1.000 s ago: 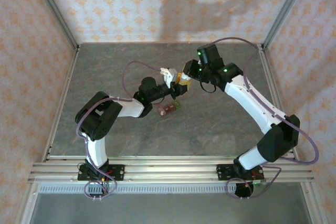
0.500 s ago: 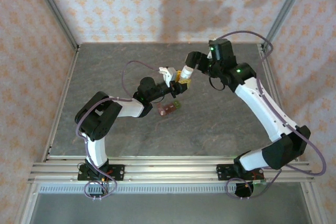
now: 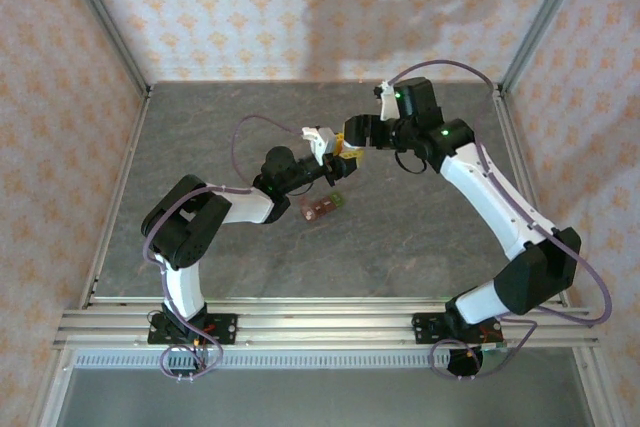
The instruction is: Sort the pills into containers
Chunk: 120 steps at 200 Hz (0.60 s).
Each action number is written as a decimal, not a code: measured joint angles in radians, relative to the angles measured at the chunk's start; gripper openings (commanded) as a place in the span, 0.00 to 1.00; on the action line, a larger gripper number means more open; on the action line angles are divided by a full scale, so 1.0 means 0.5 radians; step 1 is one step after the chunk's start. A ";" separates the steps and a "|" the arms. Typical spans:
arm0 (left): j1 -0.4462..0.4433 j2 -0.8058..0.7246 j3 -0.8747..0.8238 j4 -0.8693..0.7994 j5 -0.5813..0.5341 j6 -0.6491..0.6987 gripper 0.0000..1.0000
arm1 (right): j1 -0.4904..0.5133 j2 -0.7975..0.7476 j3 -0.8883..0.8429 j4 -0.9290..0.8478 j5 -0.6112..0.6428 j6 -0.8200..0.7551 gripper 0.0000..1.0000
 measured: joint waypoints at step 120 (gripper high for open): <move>0.000 0.000 -0.002 -0.002 0.000 0.000 0.00 | 0.002 0.101 0.008 0.020 -0.020 -0.008 0.57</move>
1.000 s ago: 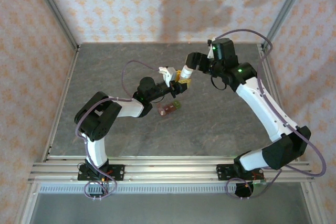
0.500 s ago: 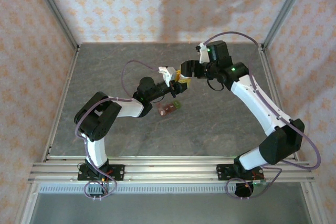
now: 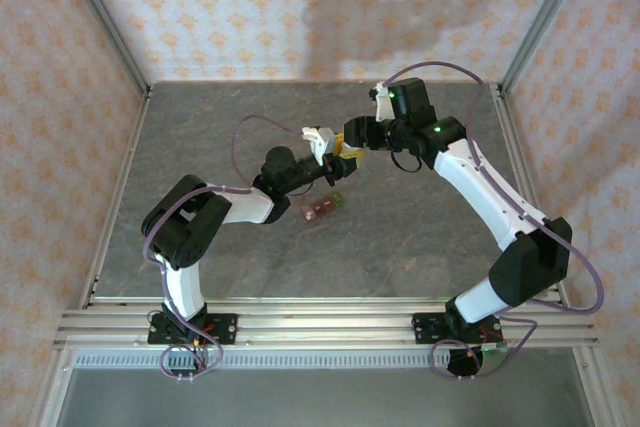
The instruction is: Sort the pills into containers
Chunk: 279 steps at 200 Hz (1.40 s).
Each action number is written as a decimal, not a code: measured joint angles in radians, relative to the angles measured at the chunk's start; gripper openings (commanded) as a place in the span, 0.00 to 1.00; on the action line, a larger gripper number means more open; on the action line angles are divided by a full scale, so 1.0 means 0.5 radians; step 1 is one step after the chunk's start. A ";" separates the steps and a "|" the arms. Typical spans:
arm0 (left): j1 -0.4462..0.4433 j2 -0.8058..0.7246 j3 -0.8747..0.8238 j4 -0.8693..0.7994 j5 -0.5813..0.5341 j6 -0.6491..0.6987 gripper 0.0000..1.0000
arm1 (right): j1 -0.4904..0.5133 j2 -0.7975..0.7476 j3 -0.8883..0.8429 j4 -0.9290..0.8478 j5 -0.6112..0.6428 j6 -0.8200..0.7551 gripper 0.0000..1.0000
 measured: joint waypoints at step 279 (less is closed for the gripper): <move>-0.005 0.000 -0.001 -0.043 0.055 -0.025 0.00 | 0.077 -0.080 -0.080 0.084 0.292 0.420 0.25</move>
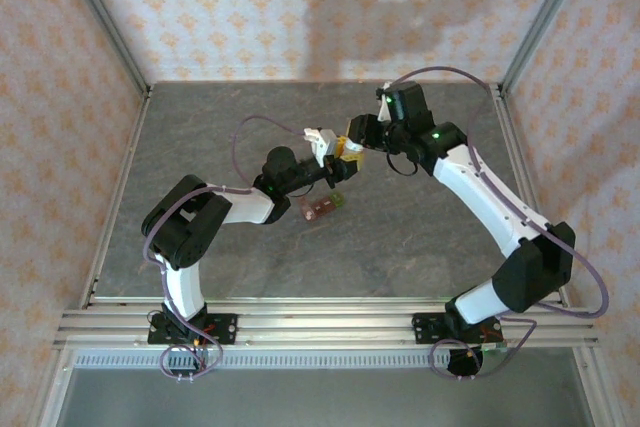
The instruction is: Sort the pills into containers
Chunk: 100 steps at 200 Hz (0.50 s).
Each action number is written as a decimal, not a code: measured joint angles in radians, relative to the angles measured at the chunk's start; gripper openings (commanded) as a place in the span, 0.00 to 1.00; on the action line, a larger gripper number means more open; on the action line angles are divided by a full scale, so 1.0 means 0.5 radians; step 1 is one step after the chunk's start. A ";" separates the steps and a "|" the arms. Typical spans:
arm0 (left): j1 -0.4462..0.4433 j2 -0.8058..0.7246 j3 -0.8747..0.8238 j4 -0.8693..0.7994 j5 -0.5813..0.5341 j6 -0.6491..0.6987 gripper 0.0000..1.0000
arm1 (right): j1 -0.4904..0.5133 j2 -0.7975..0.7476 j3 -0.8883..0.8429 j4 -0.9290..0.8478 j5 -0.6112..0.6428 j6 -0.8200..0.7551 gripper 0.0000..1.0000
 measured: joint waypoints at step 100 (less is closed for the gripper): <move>-0.008 -0.001 -0.064 0.055 -0.120 0.027 1.00 | -0.005 0.015 -0.003 0.032 0.162 0.027 0.24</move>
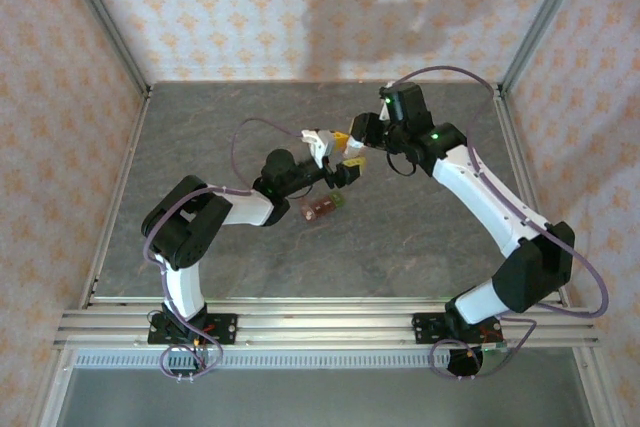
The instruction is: Sort the pills into containers
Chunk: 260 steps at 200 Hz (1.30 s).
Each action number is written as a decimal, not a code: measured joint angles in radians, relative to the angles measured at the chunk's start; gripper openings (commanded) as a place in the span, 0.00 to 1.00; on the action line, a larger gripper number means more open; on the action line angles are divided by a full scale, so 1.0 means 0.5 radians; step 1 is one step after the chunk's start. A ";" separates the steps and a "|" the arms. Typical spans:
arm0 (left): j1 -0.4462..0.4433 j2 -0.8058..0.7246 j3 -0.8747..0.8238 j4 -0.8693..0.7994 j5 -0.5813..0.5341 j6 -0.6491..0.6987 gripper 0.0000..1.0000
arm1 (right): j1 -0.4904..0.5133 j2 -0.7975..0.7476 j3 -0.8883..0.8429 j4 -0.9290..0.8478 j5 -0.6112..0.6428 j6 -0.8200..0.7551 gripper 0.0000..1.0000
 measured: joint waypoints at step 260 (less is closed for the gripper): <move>0.000 -0.855 -0.413 -0.977 -1.093 0.150 1.00 | -0.208 -0.002 -0.990 0.879 0.828 -0.079 0.23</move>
